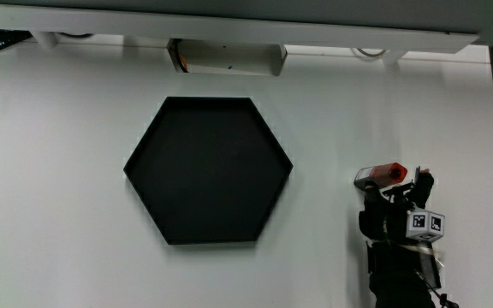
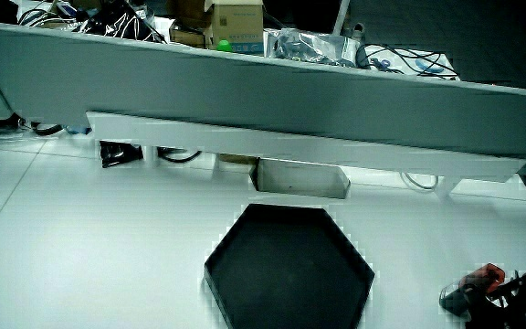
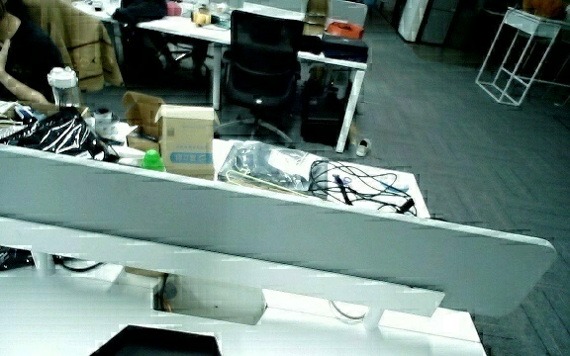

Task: Pick disinfectant from desk

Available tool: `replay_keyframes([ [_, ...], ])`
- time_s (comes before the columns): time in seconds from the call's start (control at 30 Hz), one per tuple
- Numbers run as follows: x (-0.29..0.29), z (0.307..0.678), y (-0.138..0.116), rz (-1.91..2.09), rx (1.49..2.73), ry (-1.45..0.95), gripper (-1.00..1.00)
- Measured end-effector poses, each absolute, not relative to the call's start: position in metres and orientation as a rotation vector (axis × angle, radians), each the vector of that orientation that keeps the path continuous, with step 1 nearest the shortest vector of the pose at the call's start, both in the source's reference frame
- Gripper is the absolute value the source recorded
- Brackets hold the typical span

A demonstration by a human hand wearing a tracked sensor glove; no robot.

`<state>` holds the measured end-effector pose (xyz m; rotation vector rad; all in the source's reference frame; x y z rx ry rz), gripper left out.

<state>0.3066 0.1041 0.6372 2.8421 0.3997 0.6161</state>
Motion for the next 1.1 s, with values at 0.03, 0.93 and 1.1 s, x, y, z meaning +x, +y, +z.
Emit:
replay_keyframes([
  [0.03, 0.307, 0.636, 0.103, 0.616, 2.852, 0.402, 0.0],
  [0.93, 0.309, 0.617, 0.1, 0.379, 3.03, 0.356, 1.0],
  [1.1, 0.305, 0.6, 0.097, 0.416, 3.103, 0.312, 1.0],
])
